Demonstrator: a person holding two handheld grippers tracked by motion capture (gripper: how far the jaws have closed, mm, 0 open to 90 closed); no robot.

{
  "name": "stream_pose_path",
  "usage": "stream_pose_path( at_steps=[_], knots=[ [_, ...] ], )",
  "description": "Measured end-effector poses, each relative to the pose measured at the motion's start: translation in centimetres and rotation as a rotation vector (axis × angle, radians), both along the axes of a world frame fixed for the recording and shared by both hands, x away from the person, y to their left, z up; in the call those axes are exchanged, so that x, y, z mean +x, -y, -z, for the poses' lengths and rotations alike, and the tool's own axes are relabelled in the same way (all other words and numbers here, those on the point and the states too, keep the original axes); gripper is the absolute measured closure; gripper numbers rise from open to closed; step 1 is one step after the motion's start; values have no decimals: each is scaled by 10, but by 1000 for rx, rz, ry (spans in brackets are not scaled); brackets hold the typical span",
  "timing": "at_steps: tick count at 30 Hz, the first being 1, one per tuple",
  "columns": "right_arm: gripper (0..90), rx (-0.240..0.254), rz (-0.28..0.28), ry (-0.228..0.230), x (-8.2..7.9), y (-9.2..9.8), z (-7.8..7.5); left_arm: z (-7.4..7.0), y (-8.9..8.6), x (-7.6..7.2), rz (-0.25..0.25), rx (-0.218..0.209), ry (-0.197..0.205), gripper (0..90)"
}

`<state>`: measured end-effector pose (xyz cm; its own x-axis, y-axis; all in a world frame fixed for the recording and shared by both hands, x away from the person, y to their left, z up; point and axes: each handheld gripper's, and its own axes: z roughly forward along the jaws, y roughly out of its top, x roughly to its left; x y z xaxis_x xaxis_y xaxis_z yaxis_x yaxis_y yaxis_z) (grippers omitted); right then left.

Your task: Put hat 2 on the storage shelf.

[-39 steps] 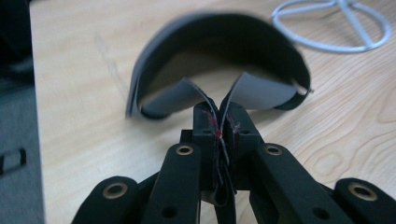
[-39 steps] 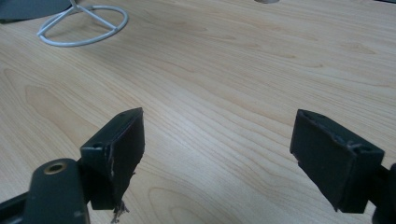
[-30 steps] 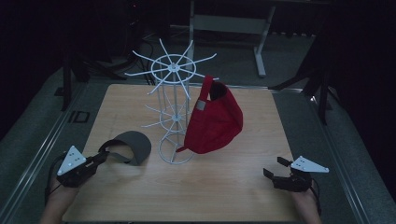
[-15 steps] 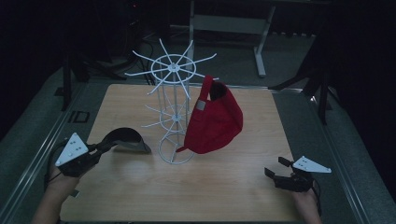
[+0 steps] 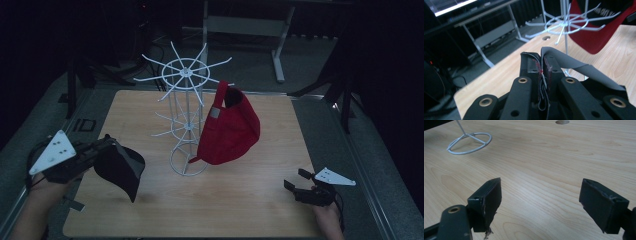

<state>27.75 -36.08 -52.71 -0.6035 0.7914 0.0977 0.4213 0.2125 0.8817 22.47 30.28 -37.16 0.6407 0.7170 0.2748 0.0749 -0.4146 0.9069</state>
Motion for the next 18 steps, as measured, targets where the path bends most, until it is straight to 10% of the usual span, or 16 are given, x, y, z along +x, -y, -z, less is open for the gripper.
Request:
stream_pose_path(
  at_steps=[18],
  knots=[
    [180, -11, -6, -4, 0, -1, 1, -74, 16, 1, 113, -21, 141, 851]
  ],
)
